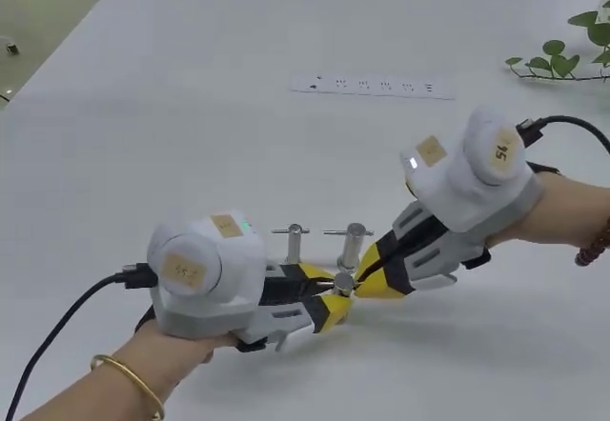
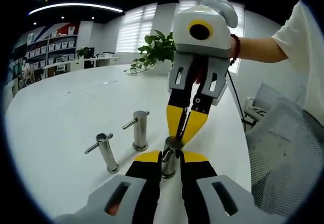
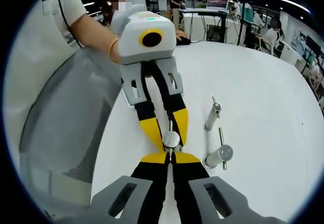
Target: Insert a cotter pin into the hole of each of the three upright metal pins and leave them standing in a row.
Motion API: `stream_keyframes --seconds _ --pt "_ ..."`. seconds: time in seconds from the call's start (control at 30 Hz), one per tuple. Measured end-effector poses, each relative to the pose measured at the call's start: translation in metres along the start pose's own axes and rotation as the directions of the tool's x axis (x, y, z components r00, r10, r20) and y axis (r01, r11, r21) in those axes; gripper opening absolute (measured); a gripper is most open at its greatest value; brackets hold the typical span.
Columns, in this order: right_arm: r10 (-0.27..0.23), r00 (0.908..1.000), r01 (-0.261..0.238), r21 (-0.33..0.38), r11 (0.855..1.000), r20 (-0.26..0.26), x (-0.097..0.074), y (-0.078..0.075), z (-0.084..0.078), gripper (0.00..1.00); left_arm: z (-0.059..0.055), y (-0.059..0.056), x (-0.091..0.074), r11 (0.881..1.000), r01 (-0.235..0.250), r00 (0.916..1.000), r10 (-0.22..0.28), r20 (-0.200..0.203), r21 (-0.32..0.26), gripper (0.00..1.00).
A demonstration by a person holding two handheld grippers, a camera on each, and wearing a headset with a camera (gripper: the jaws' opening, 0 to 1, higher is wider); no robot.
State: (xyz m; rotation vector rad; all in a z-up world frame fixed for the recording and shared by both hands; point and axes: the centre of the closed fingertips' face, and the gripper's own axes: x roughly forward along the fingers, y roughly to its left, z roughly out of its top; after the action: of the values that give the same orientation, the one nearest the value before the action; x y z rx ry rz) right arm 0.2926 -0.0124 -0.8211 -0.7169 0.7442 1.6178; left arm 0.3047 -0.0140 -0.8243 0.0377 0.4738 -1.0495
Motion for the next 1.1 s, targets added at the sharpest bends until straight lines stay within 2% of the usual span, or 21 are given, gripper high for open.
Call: stream_keyframes --seconds 0.07,0.13,0.2,0.27,0.4,0.7,0.83,1.1 --pt "-0.009 0.9996 0.009 0.002 1.000 -0.028 0.003 0.000 -0.007 0.09 0.000 0.000 0.000 1.000 -0.001 1.0000 0.001 0.000 -0.006 0.13" --pt "-0.012 0.9995 0.012 0.006 1.000 -0.031 0.004 0.000 -0.010 0.13 0.000 0.000 0.000 1.000 -0.003 1.0000 0.003 0.000 -0.011 0.13" --pt "-0.010 0.9997 0.010 0.016 1.000 -0.021 0.001 0.002 -0.011 0.13 -0.001 0.000 0.001 1.000 -0.003 1.0000 0.003 -0.005 -0.022 0.13" --pt "-0.022 0.9997 0.022 0.028 0.999 -0.012 -0.003 0.001 -0.012 0.13 -0.006 0.001 0.001 0.998 -0.001 0.9997 0.000 -0.026 -0.056 0.14" --pt "-0.041 0.9992 0.041 0.043 0.998 0.005 -0.010 -0.001 -0.011 0.11 -0.012 0.001 0.000 0.999 -0.008 0.9987 0.006 -0.051 -0.051 0.16" --pt "-0.049 0.9988 0.048 0.024 0.999 0.008 -0.009 -0.001 -0.008 0.04 -0.013 0.002 0.001 0.999 -0.006 0.9990 0.003 -0.045 -0.051 0.12" --pt "-0.048 0.9987 0.047 0.022 0.999 0.017 -0.008 -0.002 -0.004 0.03 -0.013 0.002 0.002 0.999 -0.003 0.9991 0.001 -0.042 -0.051 0.12" --pt "-0.046 0.9989 0.046 0.019 0.999 0.002 -0.004 -0.002 -0.005 0.03 -0.013 0.002 0.002 0.999 0.002 0.9991 -0.004 -0.042 -0.049 0.12"
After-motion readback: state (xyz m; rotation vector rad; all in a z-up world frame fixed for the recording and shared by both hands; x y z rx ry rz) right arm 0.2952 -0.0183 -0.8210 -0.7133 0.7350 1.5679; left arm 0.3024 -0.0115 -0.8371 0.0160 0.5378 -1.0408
